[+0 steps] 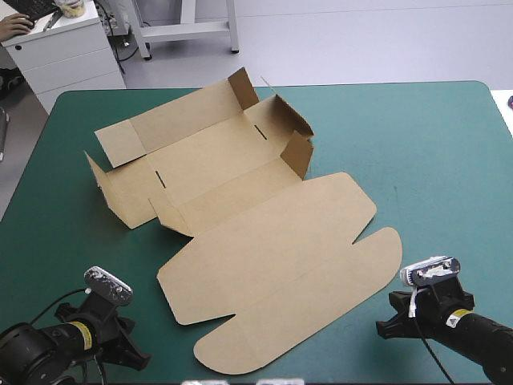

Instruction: Fold the box

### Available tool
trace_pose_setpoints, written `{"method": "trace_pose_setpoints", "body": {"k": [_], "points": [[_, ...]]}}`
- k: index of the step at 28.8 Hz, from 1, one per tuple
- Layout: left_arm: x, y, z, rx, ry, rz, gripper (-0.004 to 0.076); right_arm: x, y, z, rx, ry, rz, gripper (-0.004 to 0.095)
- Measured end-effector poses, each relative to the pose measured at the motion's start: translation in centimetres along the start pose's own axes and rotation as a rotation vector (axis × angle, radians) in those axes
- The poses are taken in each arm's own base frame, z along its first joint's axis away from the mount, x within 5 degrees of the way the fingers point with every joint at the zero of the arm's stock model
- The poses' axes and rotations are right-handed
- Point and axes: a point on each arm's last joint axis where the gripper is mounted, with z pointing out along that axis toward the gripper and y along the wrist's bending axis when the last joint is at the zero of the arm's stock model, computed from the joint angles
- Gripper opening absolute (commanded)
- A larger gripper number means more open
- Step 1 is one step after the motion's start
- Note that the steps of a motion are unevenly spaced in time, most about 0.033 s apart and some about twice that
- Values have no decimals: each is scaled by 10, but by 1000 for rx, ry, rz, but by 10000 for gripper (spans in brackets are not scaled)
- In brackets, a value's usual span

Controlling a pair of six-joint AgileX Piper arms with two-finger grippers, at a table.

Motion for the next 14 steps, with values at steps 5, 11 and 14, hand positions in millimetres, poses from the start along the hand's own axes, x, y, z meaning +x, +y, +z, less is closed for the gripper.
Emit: {"method": "trace_pose_setpoints", "body": {"k": [5,11,14], "points": [[0,0,0,0,0,0,-10,0,0,0,-1,0,1,-20],[0,0,0,0,0,0,-10,0,0,0,-4,1,0,-20],[0,0,0,0,0,0,-10,0,0,0,-5,1,1,-20]]}}
